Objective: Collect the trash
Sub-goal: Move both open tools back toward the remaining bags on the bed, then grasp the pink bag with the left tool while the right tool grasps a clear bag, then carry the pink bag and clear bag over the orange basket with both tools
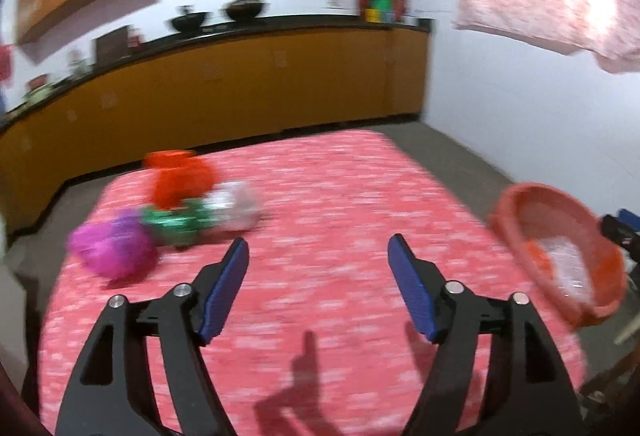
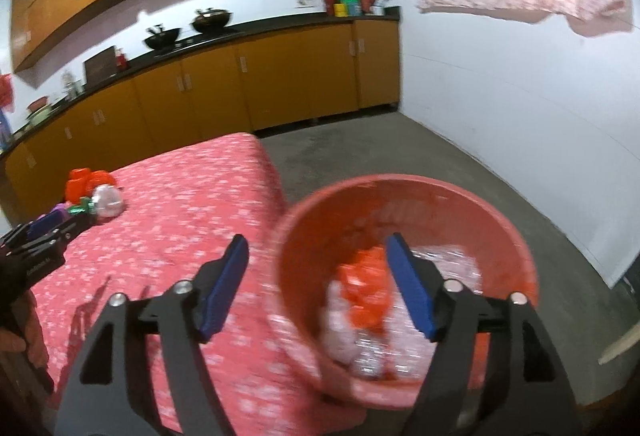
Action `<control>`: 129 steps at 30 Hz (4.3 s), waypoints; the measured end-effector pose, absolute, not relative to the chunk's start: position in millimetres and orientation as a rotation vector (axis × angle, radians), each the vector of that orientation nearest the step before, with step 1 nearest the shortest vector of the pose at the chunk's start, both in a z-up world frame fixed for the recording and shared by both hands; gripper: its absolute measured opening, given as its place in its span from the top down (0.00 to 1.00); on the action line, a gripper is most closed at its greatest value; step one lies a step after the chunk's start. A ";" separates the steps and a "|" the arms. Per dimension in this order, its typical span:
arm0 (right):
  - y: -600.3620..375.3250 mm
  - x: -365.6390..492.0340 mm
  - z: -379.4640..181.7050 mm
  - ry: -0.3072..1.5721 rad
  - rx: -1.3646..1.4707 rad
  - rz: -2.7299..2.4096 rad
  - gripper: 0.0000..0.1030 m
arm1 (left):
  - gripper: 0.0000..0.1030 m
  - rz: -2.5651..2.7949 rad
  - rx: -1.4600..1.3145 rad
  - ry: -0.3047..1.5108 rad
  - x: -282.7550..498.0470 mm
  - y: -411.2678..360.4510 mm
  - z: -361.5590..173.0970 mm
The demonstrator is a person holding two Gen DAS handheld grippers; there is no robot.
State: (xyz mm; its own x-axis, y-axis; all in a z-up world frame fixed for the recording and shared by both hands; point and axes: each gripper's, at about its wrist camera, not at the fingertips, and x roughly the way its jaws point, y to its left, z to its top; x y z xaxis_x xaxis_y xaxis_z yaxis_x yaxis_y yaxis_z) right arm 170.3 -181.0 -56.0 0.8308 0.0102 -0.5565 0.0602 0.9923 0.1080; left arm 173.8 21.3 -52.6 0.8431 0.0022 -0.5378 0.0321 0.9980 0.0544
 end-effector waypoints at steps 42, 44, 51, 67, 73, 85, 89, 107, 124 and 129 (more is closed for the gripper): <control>9.9 255.8 -82.8 0.703 0.083 0.251 0.24 | 0.15 0.036 -0.011 0.744 255.0 203.7 -90.2; 12.8 255.2 -83.0 0.703 0.080 0.256 0.24 | 0.14 0.035 -0.018 0.744 255.8 203.8 -90.3; 23.9 259.6 -83.6 0.708 0.072 0.263 0.24 | 0.15 0.015 0.015 0.747 260.8 194.7 -90.7; 65.1 307.5 -82.8 0.719 0.085 0.292 0.28 | 0.56 0.032 0.041 0.699 245.4 191.0 -83.5; 87.6 339.5 -83.1 0.750 0.090 0.320 0.42 | 0.64 0.040 0.016 0.693 236.8 197.8 -79.2; 124.8 379.0 -102.1 0.828 0.080 0.385 0.68 | 0.52 0.045 0.006 0.702 238.9 196.6 -83.6; 124.6 373.5 -104.7 0.826 0.054 0.394 0.88 | 0.46 0.053 0.005 0.707 241.9 194.3 -84.0; 61.7 336.4 -92.7 0.817 0.094 0.290 0.93 | 0.96 0.115 0.024 0.685 227.2 184.4 -76.8; 24.8 291.8 -73.2 0.794 0.101 0.259 0.93 | 0.93 0.105 -0.040 0.691 210.4 186.3 -65.5; 17.0 284.8 -71.1 0.789 0.103 0.254 0.93 | 0.84 0.112 -0.029 0.721 211.3 181.5 -73.0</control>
